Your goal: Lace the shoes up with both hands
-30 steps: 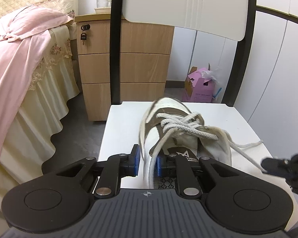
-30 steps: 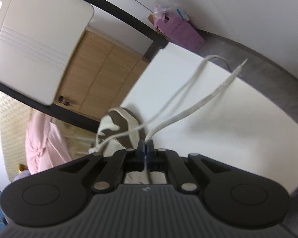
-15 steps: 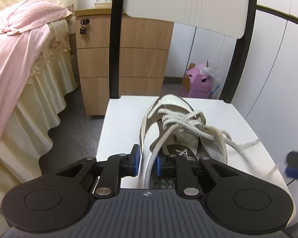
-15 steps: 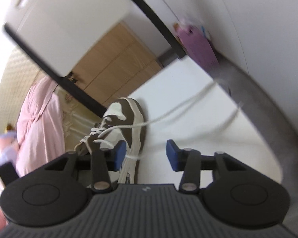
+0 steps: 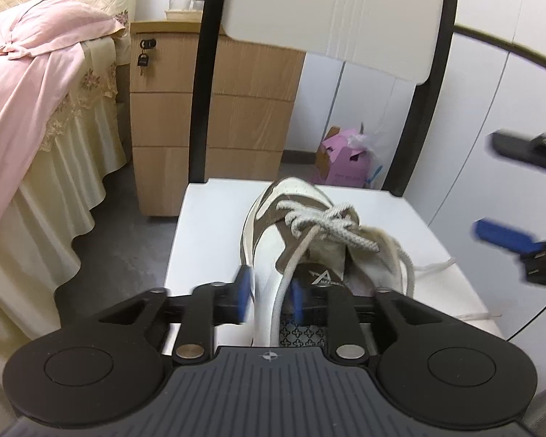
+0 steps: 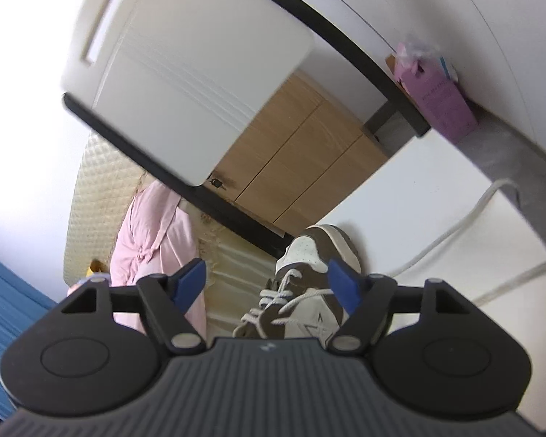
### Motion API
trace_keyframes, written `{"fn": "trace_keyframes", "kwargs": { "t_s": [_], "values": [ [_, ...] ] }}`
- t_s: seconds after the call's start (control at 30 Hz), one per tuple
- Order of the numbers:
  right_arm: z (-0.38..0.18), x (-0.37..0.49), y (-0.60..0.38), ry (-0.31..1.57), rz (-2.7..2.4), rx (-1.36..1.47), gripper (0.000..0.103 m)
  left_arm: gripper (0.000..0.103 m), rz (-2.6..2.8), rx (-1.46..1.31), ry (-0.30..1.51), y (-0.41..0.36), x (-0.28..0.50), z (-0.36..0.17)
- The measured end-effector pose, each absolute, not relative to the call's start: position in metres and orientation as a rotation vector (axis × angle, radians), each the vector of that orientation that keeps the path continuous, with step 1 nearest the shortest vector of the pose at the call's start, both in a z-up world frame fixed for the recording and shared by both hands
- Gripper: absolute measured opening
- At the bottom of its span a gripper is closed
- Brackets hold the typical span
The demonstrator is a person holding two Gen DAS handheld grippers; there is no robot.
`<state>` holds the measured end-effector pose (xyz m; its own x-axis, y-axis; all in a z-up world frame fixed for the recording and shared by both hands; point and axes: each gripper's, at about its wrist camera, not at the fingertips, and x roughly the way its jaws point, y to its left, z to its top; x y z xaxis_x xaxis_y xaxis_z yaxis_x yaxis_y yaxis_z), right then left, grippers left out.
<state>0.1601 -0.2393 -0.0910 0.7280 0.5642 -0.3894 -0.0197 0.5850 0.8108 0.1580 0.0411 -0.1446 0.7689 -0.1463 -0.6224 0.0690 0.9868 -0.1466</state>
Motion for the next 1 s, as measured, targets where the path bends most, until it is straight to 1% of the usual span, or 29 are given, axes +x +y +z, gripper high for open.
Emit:
{"fn": "trace_keyframes", "kwargs": {
  "t_s": [0.03,0.07,0.17,0.2,0.23,0.27,0.33,0.6,0.77,0.9,1.0],
  "values": [
    [-0.098,0.164,-0.241,0.691,0.377,0.929,0.075,0.060,-0.120,-0.102,0.673,0.042,0.156,-0.143],
    [-0.104,0.168,-0.242,0.693,0.373,0.961,0.075,0.062,-0.123,-0.083,0.661,0.042,0.155,-0.142],
    [-0.113,0.172,-0.245,0.686,0.342,0.993,0.077,0.063,-0.157,-0.055,0.647,0.043,0.151,-0.140],
    [-0.114,0.173,-0.245,0.680,0.335,1.001,0.082,0.063,-0.170,-0.052,0.647,0.043,0.150,-0.140],
    [-0.114,0.173,-0.246,0.674,0.329,1.009,0.091,0.064,-0.182,-0.049,0.648,0.043,0.149,-0.139],
    [-0.115,0.173,-0.247,0.668,0.326,1.017,0.094,0.064,-0.192,-0.044,0.644,0.042,0.148,-0.138],
    [-0.115,0.173,-0.247,0.660,0.334,1.029,0.102,0.069,-0.209,-0.036,0.629,0.041,0.146,-0.135],
    [-0.126,0.175,-0.243,0.696,0.365,1.102,0.103,0.073,-0.188,-0.049,0.598,0.049,0.149,-0.130],
    [-0.140,0.183,-0.234,0.766,0.391,1.197,0.103,0.073,-0.173,-0.084,0.609,0.056,0.157,-0.130],
    [-0.146,0.191,-0.224,0.794,0.388,1.198,0.103,0.074,-0.179,-0.081,0.606,0.056,0.160,-0.128],
    [-0.157,0.195,-0.218,0.848,0.370,1.230,0.103,0.075,-0.180,-0.076,0.605,0.056,0.162,-0.129]
  ]
}}
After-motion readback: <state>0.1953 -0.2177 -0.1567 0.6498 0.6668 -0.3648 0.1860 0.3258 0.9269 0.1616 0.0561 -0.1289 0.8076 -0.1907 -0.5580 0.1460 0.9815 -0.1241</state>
